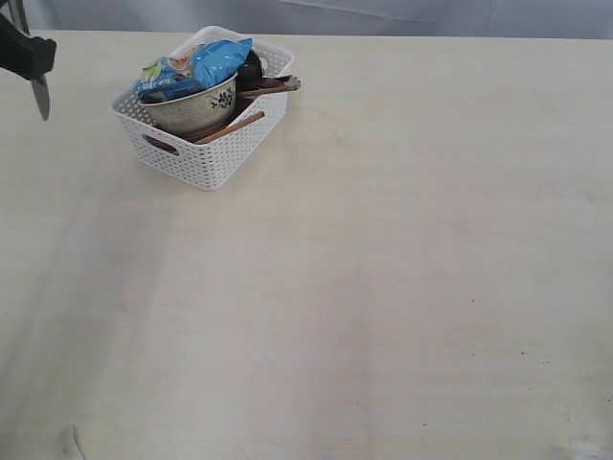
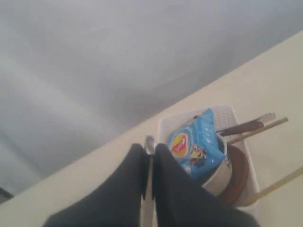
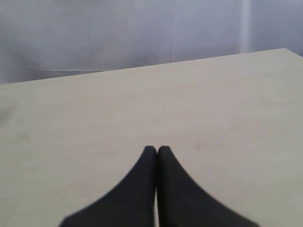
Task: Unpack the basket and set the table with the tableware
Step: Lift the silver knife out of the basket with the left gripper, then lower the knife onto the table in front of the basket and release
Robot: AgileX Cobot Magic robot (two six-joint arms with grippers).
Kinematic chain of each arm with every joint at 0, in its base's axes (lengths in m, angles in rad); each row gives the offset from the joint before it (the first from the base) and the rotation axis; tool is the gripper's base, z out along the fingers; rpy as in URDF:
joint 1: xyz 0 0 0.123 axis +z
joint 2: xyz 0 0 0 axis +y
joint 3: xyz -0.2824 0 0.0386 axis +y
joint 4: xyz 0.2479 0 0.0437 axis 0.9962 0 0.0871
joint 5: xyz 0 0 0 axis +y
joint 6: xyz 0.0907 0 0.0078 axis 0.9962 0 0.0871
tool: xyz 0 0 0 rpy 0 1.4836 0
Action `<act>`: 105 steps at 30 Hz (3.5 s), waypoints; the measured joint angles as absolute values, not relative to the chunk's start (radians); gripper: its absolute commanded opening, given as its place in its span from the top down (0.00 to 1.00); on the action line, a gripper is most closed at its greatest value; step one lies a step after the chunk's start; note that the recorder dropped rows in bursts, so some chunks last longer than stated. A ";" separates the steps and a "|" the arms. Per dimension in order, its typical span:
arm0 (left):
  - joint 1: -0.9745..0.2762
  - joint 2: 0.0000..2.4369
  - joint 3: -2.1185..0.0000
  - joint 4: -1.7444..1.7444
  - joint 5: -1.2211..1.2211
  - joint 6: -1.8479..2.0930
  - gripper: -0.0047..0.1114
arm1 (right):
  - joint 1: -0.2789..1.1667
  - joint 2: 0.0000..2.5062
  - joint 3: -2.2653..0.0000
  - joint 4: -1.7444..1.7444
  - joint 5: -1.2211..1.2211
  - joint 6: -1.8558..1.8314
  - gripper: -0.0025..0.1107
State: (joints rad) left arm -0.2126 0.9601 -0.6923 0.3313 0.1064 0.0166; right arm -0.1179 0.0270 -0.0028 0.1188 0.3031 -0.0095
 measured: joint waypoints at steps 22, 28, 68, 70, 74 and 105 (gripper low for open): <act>-0.299 0.933 -0.951 -0.508 0.856 0.383 0.96 | -0.118 0.027 -0.003 0.119 0.303 -0.009 0.97; -0.299 0.943 -0.937 -0.564 0.723 0.406 0.96 | -0.118 0.027 -0.003 0.119 0.303 -0.009 0.97; 0.190 1.507 -0.834 -1.214 1.195 0.927 0.96 | -0.057 0.027 -0.003 0.119 0.303 -0.009 0.97; 0.212 1.565 -0.856 -1.188 1.195 0.927 0.96 | -0.057 0.027 -0.003 0.119 0.303 -0.009 0.97; 0.215 1.656 -0.872 -1.080 1.198 0.897 0.96 | -0.057 0.027 -0.003 0.119 0.303 -0.009 0.97; 0.052 1.922 -0.895 -1.062 1.161 0.907 0.96 | -0.057 0.027 -0.003 0.119 0.303 -0.009 0.97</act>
